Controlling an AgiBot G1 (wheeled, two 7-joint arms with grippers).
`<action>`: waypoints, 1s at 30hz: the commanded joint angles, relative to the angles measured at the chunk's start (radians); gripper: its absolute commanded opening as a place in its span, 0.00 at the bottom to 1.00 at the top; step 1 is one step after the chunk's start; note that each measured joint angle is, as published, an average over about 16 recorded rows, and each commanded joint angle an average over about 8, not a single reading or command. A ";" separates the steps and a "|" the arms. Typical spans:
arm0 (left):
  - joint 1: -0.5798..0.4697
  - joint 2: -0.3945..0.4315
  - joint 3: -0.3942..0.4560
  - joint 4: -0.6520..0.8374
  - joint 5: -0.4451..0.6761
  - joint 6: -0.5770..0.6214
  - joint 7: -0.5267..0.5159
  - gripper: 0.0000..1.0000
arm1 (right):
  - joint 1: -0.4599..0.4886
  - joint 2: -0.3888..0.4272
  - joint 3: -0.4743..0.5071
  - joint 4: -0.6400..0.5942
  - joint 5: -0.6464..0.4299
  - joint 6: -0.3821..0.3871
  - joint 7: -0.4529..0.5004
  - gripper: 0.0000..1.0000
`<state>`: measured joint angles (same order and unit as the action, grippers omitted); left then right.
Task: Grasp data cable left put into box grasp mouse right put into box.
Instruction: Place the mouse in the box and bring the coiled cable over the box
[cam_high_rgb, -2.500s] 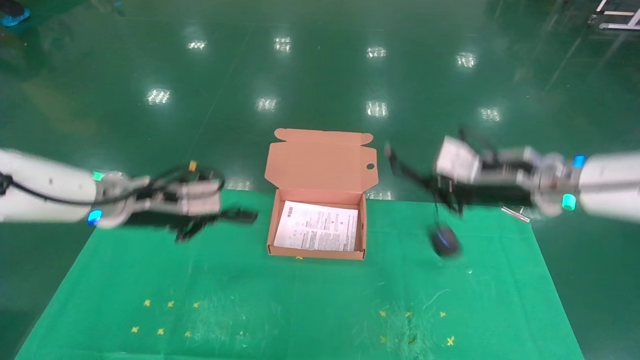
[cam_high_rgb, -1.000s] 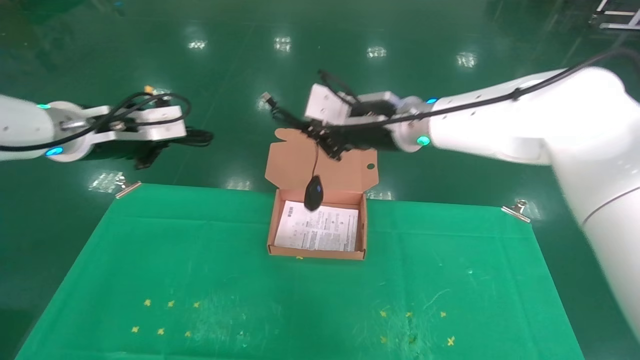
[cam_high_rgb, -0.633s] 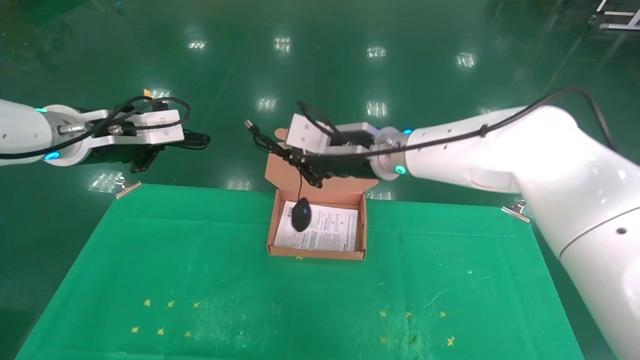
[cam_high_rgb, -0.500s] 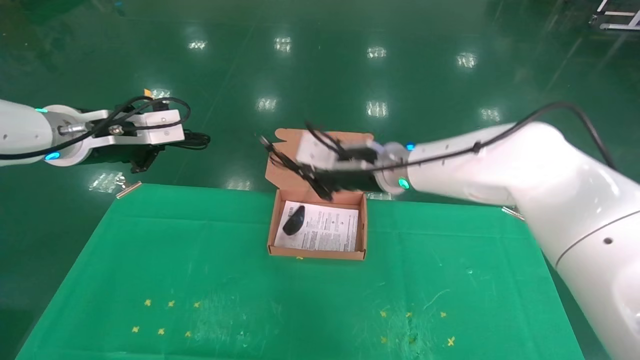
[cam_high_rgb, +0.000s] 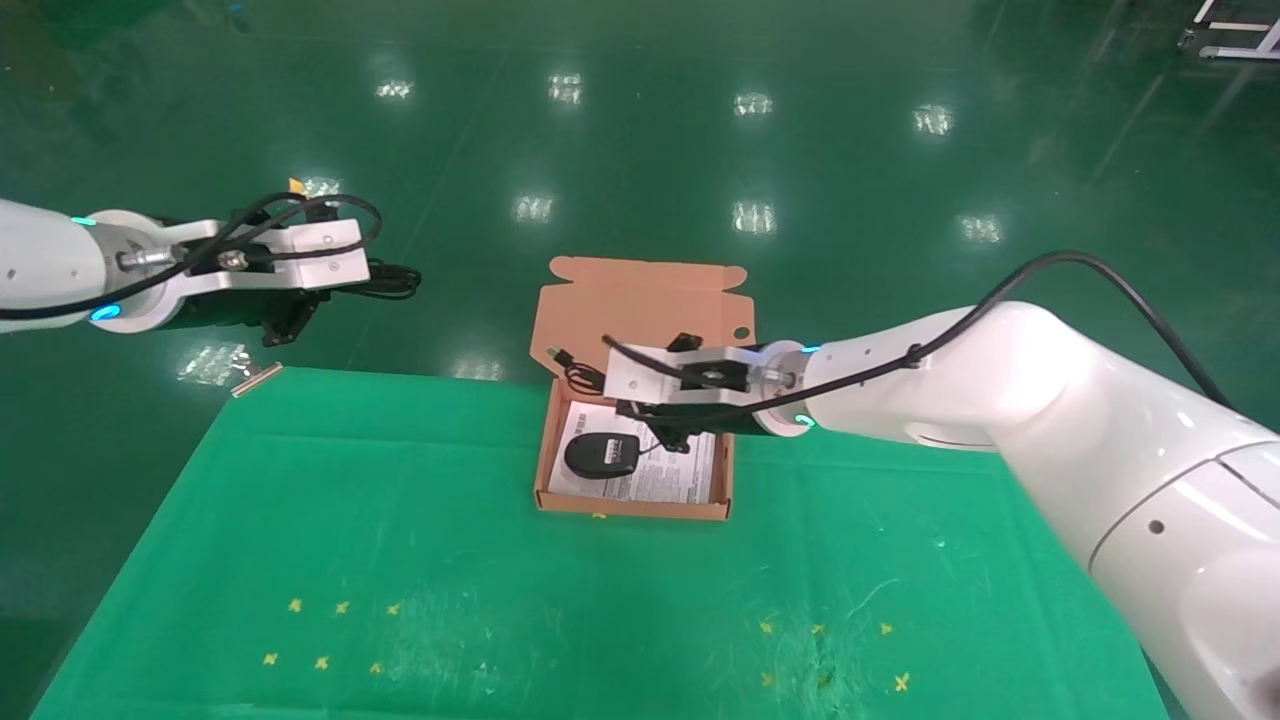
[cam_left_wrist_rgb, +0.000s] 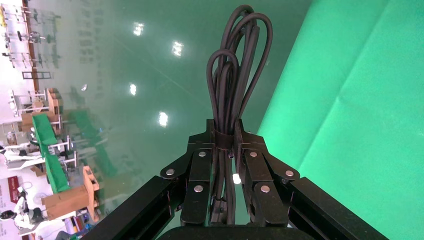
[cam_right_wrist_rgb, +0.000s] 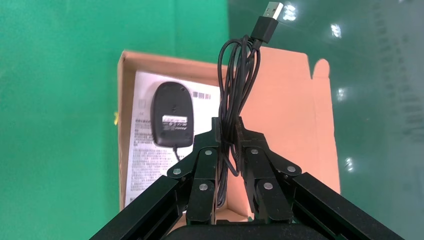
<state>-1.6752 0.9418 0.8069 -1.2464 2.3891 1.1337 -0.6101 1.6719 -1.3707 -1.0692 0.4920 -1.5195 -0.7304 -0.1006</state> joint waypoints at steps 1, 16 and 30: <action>0.000 0.000 0.000 0.000 0.000 0.000 0.000 0.00 | -0.001 -0.001 -0.031 0.009 0.008 0.011 -0.012 0.67; 0.021 0.036 0.006 0.024 -0.013 -0.033 0.010 0.00 | -0.005 0.036 -0.075 0.065 0.009 0.029 0.030 1.00; 0.097 0.193 0.029 0.170 -0.162 -0.201 0.175 0.00 | 0.046 0.221 -0.038 0.197 0.032 0.035 0.143 1.00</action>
<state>-1.5770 1.1397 0.8377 -1.0648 2.2214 0.9362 -0.4225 1.7146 -1.1490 -1.1118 0.6909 -1.4942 -0.6950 0.0478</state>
